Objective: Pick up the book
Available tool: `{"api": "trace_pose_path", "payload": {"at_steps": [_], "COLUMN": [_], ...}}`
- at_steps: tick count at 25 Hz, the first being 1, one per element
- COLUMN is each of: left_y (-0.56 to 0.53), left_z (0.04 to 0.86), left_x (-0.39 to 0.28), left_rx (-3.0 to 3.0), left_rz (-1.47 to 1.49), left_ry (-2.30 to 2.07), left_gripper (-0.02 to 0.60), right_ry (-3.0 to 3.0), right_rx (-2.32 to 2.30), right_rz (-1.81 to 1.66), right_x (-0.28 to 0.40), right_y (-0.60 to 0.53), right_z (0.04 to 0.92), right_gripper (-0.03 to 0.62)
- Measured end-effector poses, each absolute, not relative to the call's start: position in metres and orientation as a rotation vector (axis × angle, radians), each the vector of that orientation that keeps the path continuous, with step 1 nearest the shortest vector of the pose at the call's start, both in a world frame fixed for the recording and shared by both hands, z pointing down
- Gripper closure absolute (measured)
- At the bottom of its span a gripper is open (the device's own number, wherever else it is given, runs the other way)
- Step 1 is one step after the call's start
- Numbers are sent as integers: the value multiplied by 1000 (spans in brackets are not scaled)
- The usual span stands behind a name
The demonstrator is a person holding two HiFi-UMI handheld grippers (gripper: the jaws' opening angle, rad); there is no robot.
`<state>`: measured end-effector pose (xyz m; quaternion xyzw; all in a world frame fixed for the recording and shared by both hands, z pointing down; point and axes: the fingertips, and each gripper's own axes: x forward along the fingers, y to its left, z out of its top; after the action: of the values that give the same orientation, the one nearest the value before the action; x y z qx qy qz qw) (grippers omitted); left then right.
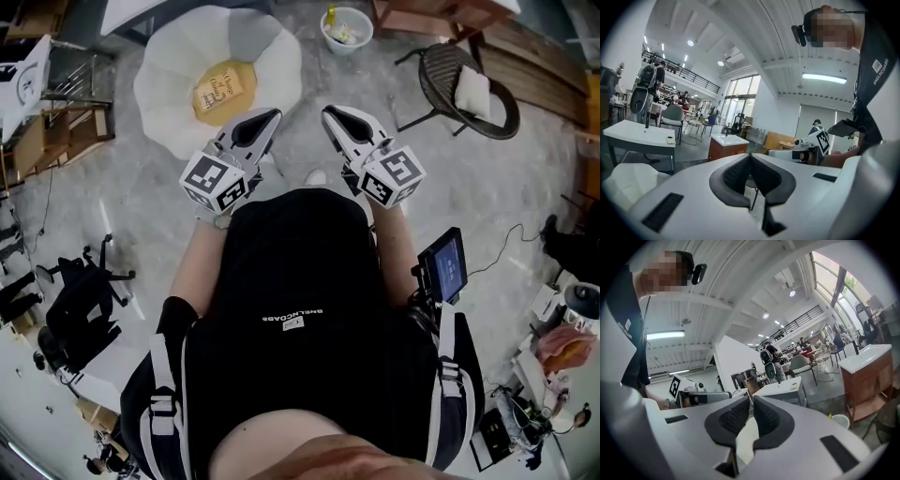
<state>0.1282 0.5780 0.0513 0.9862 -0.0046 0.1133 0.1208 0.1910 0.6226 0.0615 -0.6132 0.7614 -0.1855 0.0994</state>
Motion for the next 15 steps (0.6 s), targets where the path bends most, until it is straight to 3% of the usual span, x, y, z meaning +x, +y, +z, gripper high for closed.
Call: {"api": "trace_pose_path", "payload": {"at_steps": [15], "left_y": [487], "left_z": [67], "left_x": [127], "left_rx": [2839], "left_rz": [313], "left_ry": [-20], "left_gripper": [568], "right_ry": [2120], "right_rx": [-1803], "right_rz": [-584], "right_x": [205], "right_y": [545], "right_z": [66], "right_gripper": [546]}}
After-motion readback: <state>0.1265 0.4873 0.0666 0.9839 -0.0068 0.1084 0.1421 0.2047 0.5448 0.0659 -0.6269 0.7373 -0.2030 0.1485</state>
